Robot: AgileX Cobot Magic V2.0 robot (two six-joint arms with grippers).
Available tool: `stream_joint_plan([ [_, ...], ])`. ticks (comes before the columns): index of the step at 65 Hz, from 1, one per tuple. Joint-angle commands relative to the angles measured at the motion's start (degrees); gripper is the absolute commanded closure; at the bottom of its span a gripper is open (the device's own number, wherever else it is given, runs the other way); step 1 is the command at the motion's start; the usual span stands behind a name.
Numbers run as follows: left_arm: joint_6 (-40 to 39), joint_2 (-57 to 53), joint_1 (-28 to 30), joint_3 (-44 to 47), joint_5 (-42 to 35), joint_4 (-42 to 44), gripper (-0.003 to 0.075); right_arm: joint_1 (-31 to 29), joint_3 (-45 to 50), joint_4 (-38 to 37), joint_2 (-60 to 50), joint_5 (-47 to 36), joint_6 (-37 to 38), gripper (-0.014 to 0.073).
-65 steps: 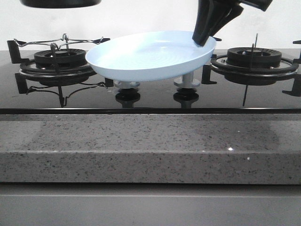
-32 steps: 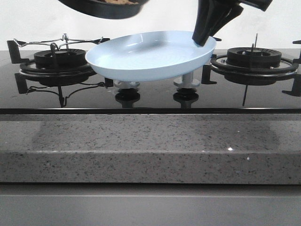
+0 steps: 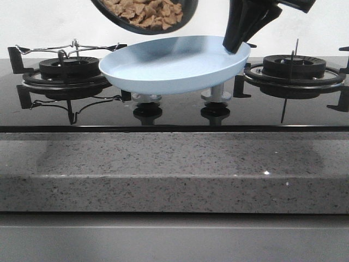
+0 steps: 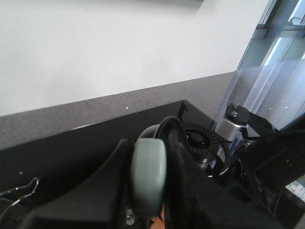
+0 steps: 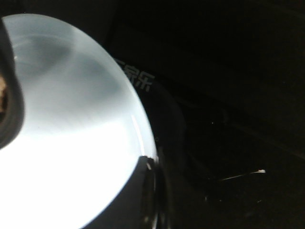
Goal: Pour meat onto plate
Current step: 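Tip the pan with the left gripper to pour meat onto the plate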
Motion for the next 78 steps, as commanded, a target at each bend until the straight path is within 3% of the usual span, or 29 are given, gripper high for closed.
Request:
stream_joint_plan([
  [1,2.7,-3.5,-4.1,-1.8,-6.2,0.9,0.0741,-0.1,-1.2,1.5,-2.8,-1.7,-0.4,0.0663],
  [23,3.8,-7.8,-21.1,-1.9,-19.4,26.4,0.0741,-0.1,-1.2,1.5,-2.8,-1.7,-0.4,0.0663],
  [33,3.8,-7.8,-24.9,-1.9,-21.5,30.9,0.0741,-0.1,-1.2,1.5,-2.8,-1.7,-0.4,0.0663],
  [53,3.7,-7.8,-24.9,-1.9,-21.7,33.4,0.0741,-0.1,-1.2,1.5,-2.8,-1.7,-0.4,0.0663],
  [66,-3.3,-8.4,-22.0,-1.9,-16.7,32.6,0.0741,-0.1,-1.2,1.5,-2.8,-1.7,-0.4,0.0663],
  [78,-4.8,-11.4,-15.0,-0.8,-14.3,21.4,0.0741,-0.1,-1.2,1.5,-2.8,-1.7,-0.4,0.0663],
])
